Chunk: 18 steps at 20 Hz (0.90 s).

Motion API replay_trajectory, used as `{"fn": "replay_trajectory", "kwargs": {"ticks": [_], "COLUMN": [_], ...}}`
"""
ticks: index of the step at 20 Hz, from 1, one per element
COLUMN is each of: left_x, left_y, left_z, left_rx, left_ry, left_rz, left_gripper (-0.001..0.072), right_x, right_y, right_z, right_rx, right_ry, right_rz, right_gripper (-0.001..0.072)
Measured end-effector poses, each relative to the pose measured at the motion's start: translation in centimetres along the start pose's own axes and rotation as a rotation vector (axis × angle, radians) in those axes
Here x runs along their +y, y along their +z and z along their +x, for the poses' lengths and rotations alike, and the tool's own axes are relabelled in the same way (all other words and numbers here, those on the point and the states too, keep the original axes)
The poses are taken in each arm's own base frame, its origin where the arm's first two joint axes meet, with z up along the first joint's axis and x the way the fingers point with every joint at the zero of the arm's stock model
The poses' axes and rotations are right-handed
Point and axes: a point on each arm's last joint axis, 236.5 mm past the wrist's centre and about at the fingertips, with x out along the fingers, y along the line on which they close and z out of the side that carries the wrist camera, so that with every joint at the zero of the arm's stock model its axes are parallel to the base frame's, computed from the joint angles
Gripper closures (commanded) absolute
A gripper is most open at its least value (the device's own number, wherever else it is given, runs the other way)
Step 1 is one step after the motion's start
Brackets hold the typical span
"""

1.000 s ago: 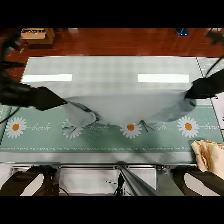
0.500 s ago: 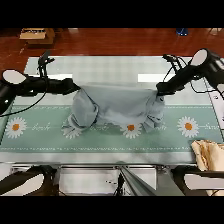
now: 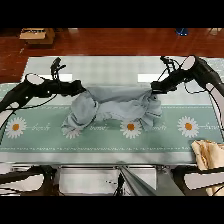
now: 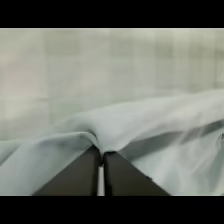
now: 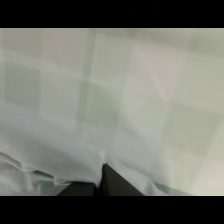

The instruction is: Fold the shirts.

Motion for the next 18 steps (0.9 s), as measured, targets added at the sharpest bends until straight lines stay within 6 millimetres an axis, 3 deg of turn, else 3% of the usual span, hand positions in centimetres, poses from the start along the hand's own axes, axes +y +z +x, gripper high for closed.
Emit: {"fn": "replay_trajectory", "kwargs": {"ticks": [1,2,3,6,9,11,13,16,18], "left_x": [0.0,0.1,0.1,0.9,3.2,5.6,7.9,9.7,10.4], "left_y": [0.0,0.4,0.9,2.1,0.7,-2.1,-6.2,-11.5,-14.0], "left_z": [-0.2,-0.8,-1.7,-6.2,-11.4,-13.9,-15.0,-14.9,-14.5], "left_rx": [0.008,0.01,0.018,0.057,0.099,0.126,0.179,0.26,0.297], "left_ry": [-0.007,-0.015,-0.028,-0.068,-0.056,-0.005,0.04,0.061,0.065], "left_rz": [-0.004,-0.009,-0.013,-0.064,-0.151,-0.211,-0.283,-0.355,-0.372], "left_gripper": [0.0165,0.0119,0.0119,0.0122,0.0123,0.0123,0.0123,0.0123,0.0123], "right_x": [-0.1,-0.2,-0.4,-2.3,-6.2,-8.8,-10.7,-11.7,-11.8], "right_y": [0.0,0.1,0.2,-0.3,-2.2,-4.0,-5.5,-7.2,-7.9], "right_z": [-0.2,-0.8,-1.6,-5.6,-9.6,-11.5,-12.3,-12.4,-12.2], "right_rx": [-0.002,-0.006,-0.015,-0.031,-0.035,-0.04,-0.058,-0.067,-0.065], "right_ry": [0.002,-0.001,-0.006,-0.049,-0.126,-0.147,-0.132,-0.071,-0.048], "right_rz": [0.002,-0.011,-0.028,-0.044,0.018,0.103,0.191,0.285,0.309], "right_gripper": [0.0463,0.0352,0.0268,0.0273,0.0296,0.0296,0.0296,0.0296,0.0296]}}
